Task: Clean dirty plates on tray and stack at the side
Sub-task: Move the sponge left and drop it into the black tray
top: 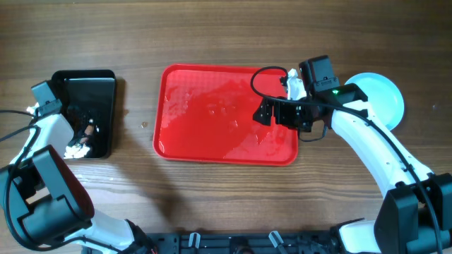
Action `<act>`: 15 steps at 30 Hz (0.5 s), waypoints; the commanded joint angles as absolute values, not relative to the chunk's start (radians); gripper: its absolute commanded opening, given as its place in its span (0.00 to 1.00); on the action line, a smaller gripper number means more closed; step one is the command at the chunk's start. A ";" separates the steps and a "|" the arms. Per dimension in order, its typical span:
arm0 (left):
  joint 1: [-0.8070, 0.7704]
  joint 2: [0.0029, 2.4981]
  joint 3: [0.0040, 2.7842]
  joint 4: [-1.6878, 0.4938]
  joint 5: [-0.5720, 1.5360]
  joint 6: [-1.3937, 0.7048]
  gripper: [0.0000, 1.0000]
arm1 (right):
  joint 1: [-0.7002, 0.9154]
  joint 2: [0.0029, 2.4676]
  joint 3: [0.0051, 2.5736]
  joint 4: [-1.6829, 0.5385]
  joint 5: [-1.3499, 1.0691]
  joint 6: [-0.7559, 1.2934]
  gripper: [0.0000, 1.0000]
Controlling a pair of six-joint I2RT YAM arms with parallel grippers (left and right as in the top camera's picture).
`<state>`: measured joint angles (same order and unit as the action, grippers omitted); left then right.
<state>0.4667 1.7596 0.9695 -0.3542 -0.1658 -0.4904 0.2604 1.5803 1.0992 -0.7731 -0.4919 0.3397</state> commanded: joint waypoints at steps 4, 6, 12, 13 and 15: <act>0.429 1.548 0.975 -0.370 -0.015 -0.570 0.05 | 0.265 1.580 1.089 -0.803 -0.478 0.350 1.00; 0.411 1.458 0.975 -0.370 0.027 -0.592 0.06 | 0.265 1.580 1.089 -0.803 -0.478 0.373 1.00; 0.357 1.238 0.975 -0.428 0.137 -0.592 0.49 | 0.265 1.547 1.089 -0.832 -0.496 0.390 1.00; 0.345 1.206 0.975 -0.454 0.160 -0.592 0.64 | 0.265 1.524 1.089 -0.852 -0.497 0.389 1.00; 0.327 1.168 0.975 -0.491 0.172 -0.592 0.90 | 0.265 1.478 1.089 -0.882 -0.496 0.384 0.99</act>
<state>0.3580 1.2308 0.9691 -0.4419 0.0830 -0.5819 0.2604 1.5692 1.0988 -0.8516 -0.4892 0.3775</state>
